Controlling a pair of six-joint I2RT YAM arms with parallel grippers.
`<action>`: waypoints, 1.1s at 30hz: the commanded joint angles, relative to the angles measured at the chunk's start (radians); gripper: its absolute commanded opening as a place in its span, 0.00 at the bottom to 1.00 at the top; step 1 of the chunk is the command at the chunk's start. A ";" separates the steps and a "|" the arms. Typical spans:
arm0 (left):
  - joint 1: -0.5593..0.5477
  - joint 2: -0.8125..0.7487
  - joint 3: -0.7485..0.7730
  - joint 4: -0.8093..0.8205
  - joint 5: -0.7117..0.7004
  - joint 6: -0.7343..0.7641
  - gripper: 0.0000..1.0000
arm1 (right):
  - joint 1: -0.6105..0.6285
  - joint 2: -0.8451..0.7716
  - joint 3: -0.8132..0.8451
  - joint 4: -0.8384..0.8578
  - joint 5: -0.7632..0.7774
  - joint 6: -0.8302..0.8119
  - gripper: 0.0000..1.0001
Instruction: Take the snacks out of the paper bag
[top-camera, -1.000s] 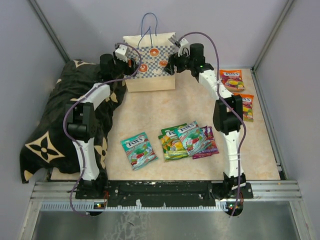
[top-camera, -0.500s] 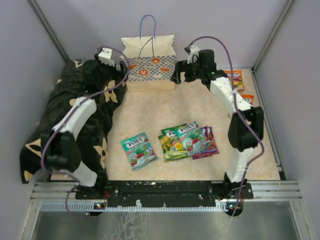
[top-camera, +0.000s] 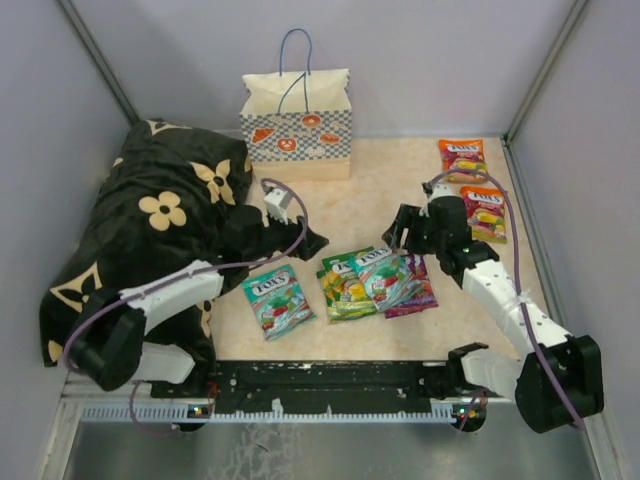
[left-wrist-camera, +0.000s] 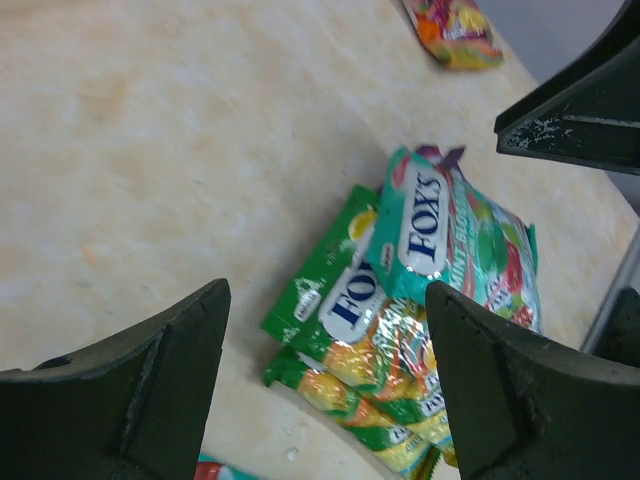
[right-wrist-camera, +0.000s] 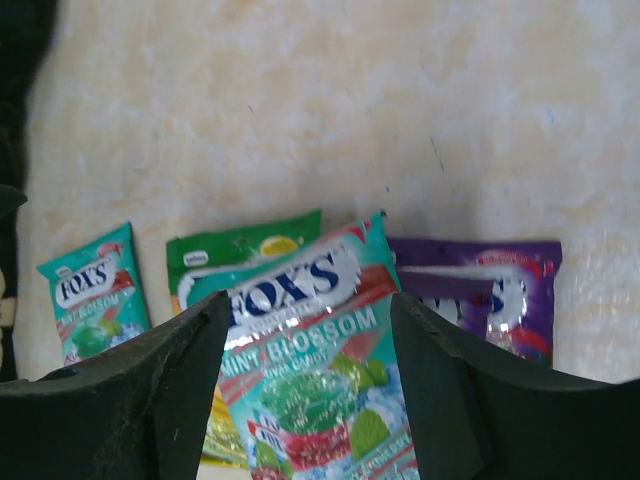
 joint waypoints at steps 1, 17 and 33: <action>-0.051 0.123 0.026 0.116 0.076 -0.153 0.84 | -0.006 -0.109 -0.051 -0.085 0.014 0.047 0.65; -0.060 0.505 0.201 0.313 0.326 -0.284 0.75 | -0.022 -0.168 -0.218 -0.088 0.057 0.069 0.54; -0.109 0.602 0.245 0.302 0.399 -0.301 0.51 | -0.051 -0.130 -0.268 0.014 -0.005 0.005 0.53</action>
